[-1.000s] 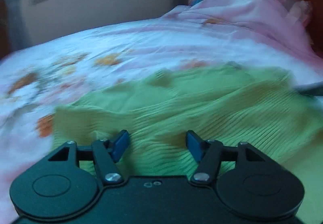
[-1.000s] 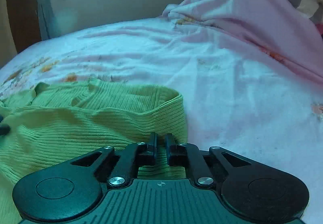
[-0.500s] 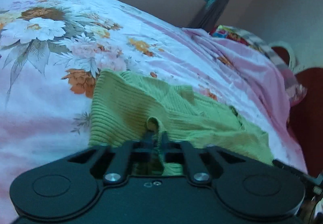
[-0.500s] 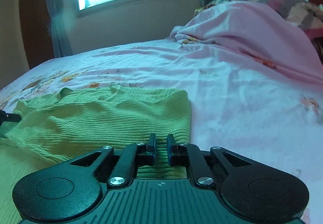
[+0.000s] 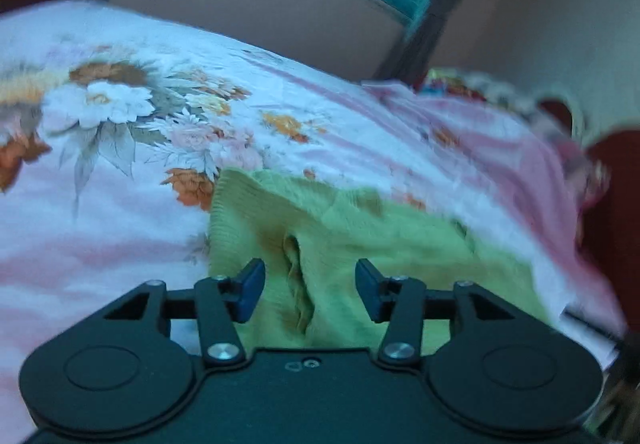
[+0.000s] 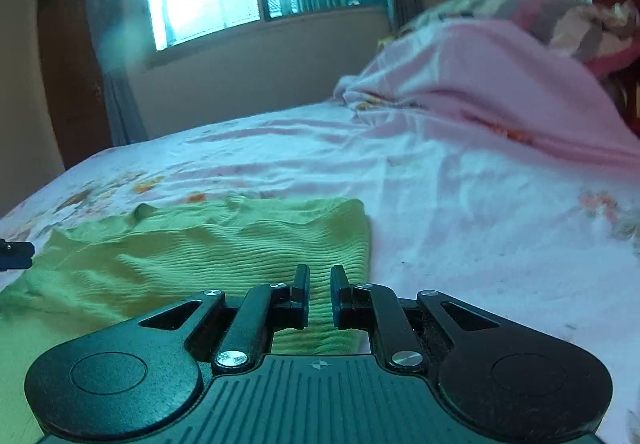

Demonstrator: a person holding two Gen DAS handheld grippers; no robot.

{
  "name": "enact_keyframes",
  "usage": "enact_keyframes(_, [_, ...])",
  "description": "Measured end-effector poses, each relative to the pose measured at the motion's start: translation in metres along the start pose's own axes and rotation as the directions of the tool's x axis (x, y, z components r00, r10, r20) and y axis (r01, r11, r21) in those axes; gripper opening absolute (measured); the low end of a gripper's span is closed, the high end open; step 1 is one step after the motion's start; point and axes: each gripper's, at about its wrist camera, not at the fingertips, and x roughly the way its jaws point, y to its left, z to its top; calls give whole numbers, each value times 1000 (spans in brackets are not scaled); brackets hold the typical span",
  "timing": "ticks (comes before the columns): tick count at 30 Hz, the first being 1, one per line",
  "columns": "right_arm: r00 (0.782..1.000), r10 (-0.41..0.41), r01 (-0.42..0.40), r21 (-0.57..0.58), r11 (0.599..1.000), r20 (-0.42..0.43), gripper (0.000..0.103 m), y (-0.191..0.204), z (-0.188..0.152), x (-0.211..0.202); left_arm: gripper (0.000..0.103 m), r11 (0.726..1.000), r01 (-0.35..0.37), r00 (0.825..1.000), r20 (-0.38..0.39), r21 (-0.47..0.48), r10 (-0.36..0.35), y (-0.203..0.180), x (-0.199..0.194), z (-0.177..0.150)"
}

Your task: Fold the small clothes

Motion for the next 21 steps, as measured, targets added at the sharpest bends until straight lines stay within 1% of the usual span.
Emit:
enact_keyframes(1, [1000,8,-8,-14,1000,-25,10,5,-3,-1,49,998,-33,998,-50,49,36,-5,6,-6])
enact_keyframes(2, [996,-3,0,-34,999,-88,10,11,-8,6,48,990,-71,994,-78,120,81,-10,13,-12])
enact_keyframes(3, [984,-45,33,-72,997,-170,10,16,-15,18,49,978,-92,992,-66,187,106,-17,14,-16])
enact_keyframes(4, [981,-64,46,-103,994,-182,10,20,-18,21,48,969,-115,990,-60,217,131,-23,11,-18])
enact_keyframes(5, [980,-86,67,-105,992,-182,10,22,-15,18,45,967,-122,989,-51,223,137,-29,5,-15])
enact_keyframes(6, [980,-105,89,-98,991,-170,10,24,-10,12,45,971,-96,994,-29,218,105,-31,-3,-14])
enact_keyframes(7, [987,-92,80,-93,992,-129,10,26,-6,2,46,973,-71,997,5,221,72,-34,-13,-14])
enact_keyframes(8, [995,-63,56,-95,994,-78,10,28,-2,-10,47,965,-74,997,21,251,71,-39,-19,-16])
enact_keyframes(9, [998,-36,31,-104,994,-53,10,32,-2,-18,50,956,-88,996,11,279,89,-42,-17,-18])
enact_keyframes(10, [998,-20,13,-121,993,-60,10,35,-5,-18,53,951,-106,993,-24,292,118,-41,-9,-21])
enact_keyframes(11, [993,-34,17,-149,989,-114,15,37,-11,-8,60,947,-127,984,-84,296,158,-36,4,-27])
enact_keyframes(12, [974,-76,41,-164,986,-213,22,36,-20,10,61,942,-125,985,-75,312,156,-33,8,-32])
enact_keyframes(13, [974,-64,35,-135,990,-219,22,31,-25,13,61,942,-125,986,-66,312,153,-32,6,-32])
enact_keyframes(14, [972,-58,36,-97,995,-229,22,27,-19,11,59,946,-131,985,-70,297,158,-33,1,-28])
enact_keyframes(15, [971,-61,49,-57,997,-229,24,25,-13,2,60,950,-125,986,-67,285,149,-34,-8,-26])
enact_keyframes(16, [977,-58,51,-40,998,-205,27,24,-9,-10,60,954,-112,990,-52,278,132,-34,-22,-27])
enact_keyframes(17, [983,-51,46,-34,998,-176,40,23,-7,-26,64,956,-107,992,-28,274,119,-33,-39,-31])
enact_keyframes(18, [985,-52,49,-22,999,-164,51,21,-8,-42,74,958,-97,995,-12,271,104,-32,-55,-36])
enact_keyframes(19, [986,-38,40,8,999,-159,54,16,-12,-61,80,959,-88,996,6,269,90,-29,-74,-46])
enact_keyframes(20, [988,-16,23,40,999,-156,54,10,-18,-79,87,960,-96,995,24,264,92,-26,-95,-60])
enact_keyframes(21, [987,11,1,76,997,-158,54,5,-26,-98,89,961,-96,995,25,259,93,-23,-110,-72])
